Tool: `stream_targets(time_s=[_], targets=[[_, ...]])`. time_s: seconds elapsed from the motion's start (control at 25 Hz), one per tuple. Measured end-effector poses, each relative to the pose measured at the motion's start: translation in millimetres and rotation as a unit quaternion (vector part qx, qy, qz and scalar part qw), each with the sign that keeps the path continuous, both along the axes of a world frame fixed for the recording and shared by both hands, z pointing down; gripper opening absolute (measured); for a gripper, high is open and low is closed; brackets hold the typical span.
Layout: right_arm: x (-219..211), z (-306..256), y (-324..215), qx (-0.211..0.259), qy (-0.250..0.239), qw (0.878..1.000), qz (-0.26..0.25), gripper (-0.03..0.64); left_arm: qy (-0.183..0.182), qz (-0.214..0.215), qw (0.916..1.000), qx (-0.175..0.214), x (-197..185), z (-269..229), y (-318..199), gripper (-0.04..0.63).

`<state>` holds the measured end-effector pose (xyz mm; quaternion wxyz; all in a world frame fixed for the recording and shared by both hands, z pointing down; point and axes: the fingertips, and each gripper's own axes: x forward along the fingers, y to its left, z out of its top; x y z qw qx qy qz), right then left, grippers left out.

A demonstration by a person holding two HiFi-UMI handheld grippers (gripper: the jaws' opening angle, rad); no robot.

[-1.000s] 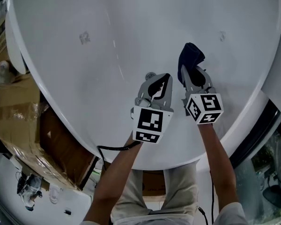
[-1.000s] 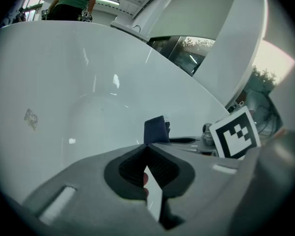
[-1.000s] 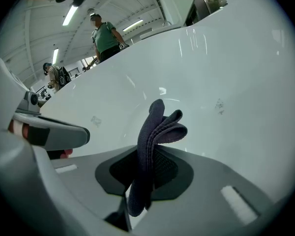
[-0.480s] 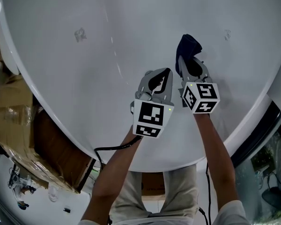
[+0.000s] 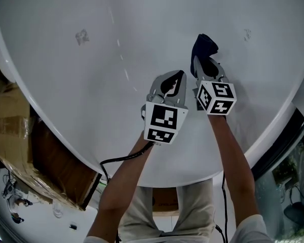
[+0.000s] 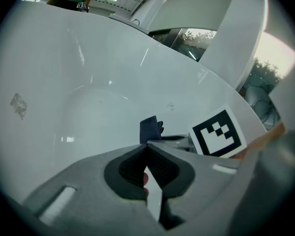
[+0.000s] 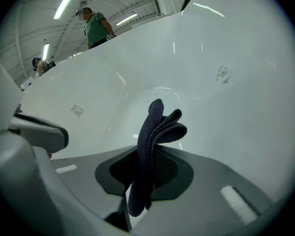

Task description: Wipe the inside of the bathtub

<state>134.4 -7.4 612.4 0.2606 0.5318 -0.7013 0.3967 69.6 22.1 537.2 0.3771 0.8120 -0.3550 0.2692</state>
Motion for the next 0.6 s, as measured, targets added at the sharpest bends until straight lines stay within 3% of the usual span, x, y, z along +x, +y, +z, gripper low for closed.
stream_targets(time_s=[0.6], targets=[[23,56,4,-0.044,0.032,0.998,0.017,0.06,-0.002,0.013,0.9999,-0.003,6,19,3,0.0]])
